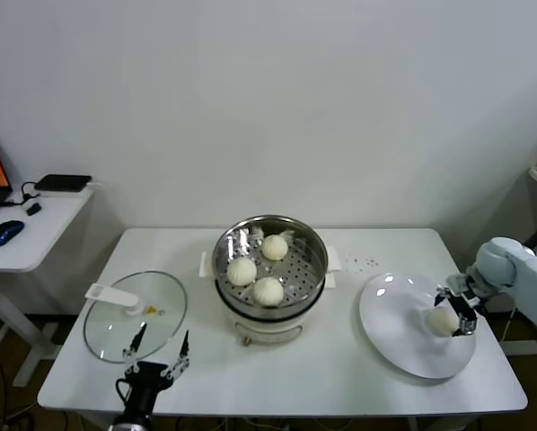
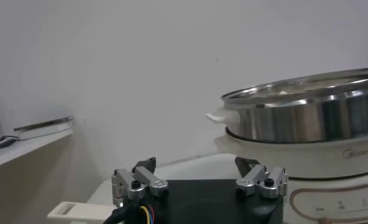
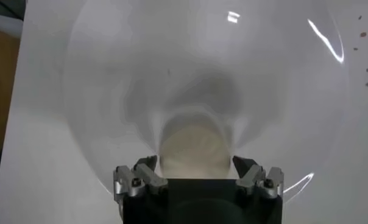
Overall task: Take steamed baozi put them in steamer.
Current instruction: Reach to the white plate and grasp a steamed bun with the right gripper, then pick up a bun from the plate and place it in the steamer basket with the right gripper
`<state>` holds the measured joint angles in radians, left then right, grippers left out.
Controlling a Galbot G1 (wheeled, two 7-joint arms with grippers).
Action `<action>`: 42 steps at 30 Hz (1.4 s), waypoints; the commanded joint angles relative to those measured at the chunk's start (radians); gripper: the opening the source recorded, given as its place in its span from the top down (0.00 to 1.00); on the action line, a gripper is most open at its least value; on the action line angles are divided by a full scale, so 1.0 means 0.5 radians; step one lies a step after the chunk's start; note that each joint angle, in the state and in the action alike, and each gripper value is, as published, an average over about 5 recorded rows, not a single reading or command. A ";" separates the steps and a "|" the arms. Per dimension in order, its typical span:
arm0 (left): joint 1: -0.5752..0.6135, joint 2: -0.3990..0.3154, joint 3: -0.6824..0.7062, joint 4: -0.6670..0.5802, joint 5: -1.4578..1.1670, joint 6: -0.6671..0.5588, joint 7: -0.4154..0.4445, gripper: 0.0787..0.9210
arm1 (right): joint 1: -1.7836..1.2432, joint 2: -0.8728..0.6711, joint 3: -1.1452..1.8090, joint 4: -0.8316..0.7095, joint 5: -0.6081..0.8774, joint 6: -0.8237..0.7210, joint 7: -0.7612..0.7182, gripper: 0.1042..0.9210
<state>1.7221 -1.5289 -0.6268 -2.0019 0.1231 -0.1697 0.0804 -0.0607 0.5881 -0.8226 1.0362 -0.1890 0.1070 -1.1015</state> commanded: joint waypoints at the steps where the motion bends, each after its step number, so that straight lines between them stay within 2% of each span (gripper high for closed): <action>1: -0.004 0.001 0.004 0.007 -0.001 0.004 0.000 0.12 | -0.023 0.024 0.029 -0.022 -0.023 -0.002 -0.008 0.12; 6: -0.005 0.000 0.003 0.009 -0.001 0.004 0.000 0.12 | -0.020 0.024 0.034 -0.026 -0.030 -0.002 -0.016 0.13; 13: -0.001 0.000 -0.002 0.011 -0.003 -0.002 -0.002 0.12 | -0.007 0.016 0.030 -0.012 -0.014 -0.017 -0.028 0.21; 17: 0.007 0.000 -0.007 0.012 -0.007 -0.010 -0.002 0.12 | 0.028 0.004 -0.002 0.010 0.078 -0.054 -0.034 0.23; 22: 0.009 -0.002 -0.011 0.006 -0.012 -0.014 -0.002 0.12 | 0.259 -0.013 -0.231 0.075 0.417 -0.234 -0.047 0.24; 29: -0.001 -0.008 -0.024 -0.044 -0.044 -0.006 -0.002 0.12 | 0.909 0.057 -0.818 0.159 0.986 -0.462 -0.037 0.25; 37: 0.020 -0.013 -0.018 -0.081 -0.063 -0.028 0.000 0.12 | 1.616 0.377 -1.388 0.139 1.515 -0.557 -0.038 0.26; 42: 0.034 -0.005 -0.006 -0.086 -0.063 -0.042 0.001 0.12 | 1.851 0.604 -1.611 0.129 1.744 -0.577 -0.050 0.26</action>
<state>1.7329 -1.5348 -0.6338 -2.0349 0.0956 -0.1857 0.0799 0.4812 0.7000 -1.2943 1.0945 0.3493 -0.1186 -1.1243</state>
